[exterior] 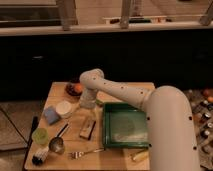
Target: Place eraser in table surface
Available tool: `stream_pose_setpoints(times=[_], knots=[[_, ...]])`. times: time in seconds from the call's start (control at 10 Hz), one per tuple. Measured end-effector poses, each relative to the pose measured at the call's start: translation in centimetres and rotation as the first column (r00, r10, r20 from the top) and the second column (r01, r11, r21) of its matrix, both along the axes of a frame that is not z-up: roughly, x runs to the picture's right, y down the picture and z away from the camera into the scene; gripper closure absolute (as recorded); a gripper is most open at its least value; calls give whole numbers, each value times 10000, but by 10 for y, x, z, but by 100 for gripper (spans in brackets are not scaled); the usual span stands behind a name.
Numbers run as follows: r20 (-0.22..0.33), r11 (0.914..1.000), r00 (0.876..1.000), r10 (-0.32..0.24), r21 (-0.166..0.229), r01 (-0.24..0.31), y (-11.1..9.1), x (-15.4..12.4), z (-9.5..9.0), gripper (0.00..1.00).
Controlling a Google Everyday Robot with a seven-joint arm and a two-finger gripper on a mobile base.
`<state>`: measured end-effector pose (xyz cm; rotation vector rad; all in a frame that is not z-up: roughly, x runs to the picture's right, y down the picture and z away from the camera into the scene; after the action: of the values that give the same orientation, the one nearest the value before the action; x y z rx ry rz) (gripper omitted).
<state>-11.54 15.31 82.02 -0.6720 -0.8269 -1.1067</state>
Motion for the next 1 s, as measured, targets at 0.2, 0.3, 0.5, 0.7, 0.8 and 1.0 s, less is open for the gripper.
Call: stream_pose_setpoints(times=[0.2,0.3,0.5,0.7,0.8,1.0], knots=[[-89,9996,10000,-38,268,41,-17,-3,-10,20],[-134,9988,9999,-46,490,52,-31,-5,-19,20],[-195,9966,9998,-54,816,69,-48,-10,-32,20],[-507,9910,9987,-10,1338,78,-68,-14,-46,20],[-627,9880,9980,71,1547,27,-76,-15,-50,20],[-815,9820,9965,203,1888,-45,-84,-18,-53,20]])
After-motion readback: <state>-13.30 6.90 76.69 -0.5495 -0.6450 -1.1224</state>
